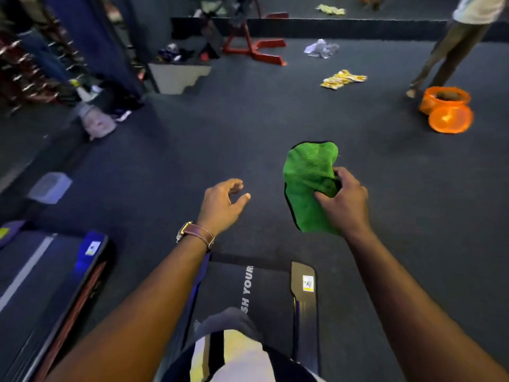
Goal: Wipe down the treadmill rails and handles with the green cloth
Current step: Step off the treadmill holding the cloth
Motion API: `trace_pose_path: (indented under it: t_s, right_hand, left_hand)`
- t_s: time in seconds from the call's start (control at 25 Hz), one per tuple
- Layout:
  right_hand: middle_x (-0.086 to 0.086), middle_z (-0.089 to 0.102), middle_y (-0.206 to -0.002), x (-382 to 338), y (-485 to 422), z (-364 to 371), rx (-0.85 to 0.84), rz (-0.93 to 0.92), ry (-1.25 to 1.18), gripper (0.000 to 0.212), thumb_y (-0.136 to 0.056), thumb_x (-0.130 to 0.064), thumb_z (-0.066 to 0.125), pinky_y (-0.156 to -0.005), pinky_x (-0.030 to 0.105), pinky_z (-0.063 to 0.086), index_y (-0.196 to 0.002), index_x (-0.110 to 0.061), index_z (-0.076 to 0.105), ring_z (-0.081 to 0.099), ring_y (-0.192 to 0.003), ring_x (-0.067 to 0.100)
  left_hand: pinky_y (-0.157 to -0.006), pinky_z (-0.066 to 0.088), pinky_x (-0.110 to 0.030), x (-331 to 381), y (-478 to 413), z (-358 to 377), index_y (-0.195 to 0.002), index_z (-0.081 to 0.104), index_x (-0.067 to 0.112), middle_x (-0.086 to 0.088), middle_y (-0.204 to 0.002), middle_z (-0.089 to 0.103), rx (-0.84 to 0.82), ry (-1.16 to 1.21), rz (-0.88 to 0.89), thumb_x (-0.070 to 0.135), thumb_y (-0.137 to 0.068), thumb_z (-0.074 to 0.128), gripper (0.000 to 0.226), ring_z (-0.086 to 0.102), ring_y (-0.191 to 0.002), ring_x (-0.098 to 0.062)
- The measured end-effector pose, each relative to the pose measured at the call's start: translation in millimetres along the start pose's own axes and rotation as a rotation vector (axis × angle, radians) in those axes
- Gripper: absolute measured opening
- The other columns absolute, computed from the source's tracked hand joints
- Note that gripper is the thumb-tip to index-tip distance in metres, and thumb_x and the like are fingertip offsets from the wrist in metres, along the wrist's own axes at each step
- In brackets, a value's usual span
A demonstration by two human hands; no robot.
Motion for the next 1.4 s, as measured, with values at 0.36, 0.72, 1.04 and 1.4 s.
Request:
trace_pose_path:
  t_s: [0.36, 0.72, 1.04, 1.4]
  right_hand:
    - [-0.011, 0.062, -0.082, -108.9, -130.4, 186.8, -0.303, -0.265, -0.059, 0.035, -0.071, -0.016, 0.079, -0.060, -0.004, 0.033, -0.104, -0.018, 0.068, 0.056, -0.074, 0.006]
    - [-0.003, 0.072, -0.097, -184.7, -284.3, 346.8, -0.428, -0.393, 0.021, 0.039, -0.071, -0.019, 0.081, -0.078, 0.017, 0.047, -0.109, -0.016, 0.068, 0.063, -0.083, 0.009]
    - [-0.008, 0.066, -0.083, -202.9, -414.9, 523.9, -0.548, -0.559, -0.024, 0.032, -0.069, -0.018, 0.079, -0.067, 0.017, 0.042, -0.099, -0.017, 0.068, 0.063, -0.076, 0.011]
    - [0.005, 0.070, -0.088, -175.0, -470.0, 786.6, -0.774, -0.693, -0.071, 0.028, -0.070, -0.020, 0.077, -0.069, 0.028, 0.035, -0.095, -0.014, 0.065, 0.064, -0.085, 0.028]
  left_hand:
    - [-0.094, 0.050, -0.032, -130.5, -82.3, -76.0, -0.116, 0.065, 0.012, 0.000, -0.109, 0.069, 0.224, -0.071, -0.228, 0.028, -0.084, 0.071, 0.036, 0.064, -0.099, -0.011]
    - [-0.090, 0.049, -0.025, -225.5, -233.6, -118.4, -0.115, 0.065, 0.009, -0.002, -0.106, 0.070, 0.290, -0.083, -0.337, 0.025, -0.083, 0.071, 0.036, 0.065, -0.096, -0.014]
    - [-0.089, 0.048, -0.024, -350.7, -365.8, -117.6, -0.113, 0.065, 0.009, -0.002, -0.105, 0.070, 0.476, -0.185, -0.404, 0.027, -0.083, 0.071, 0.035, 0.066, -0.095, -0.015]
    - [-0.086, 0.050, -0.034, -534.9, -437.2, -59.2, -0.105, 0.067, 0.005, -0.010, -0.101, 0.071, 0.670, -0.323, -0.653, 0.035, -0.077, 0.063, 0.041, 0.066, -0.093, -0.027]
Point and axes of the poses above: each hand's wrist, its own y-axis away from the middle knuckle, its own z-axis out of the palm, x = y × z, the point moved 9 cm from there along -y, towards the middle knuckle
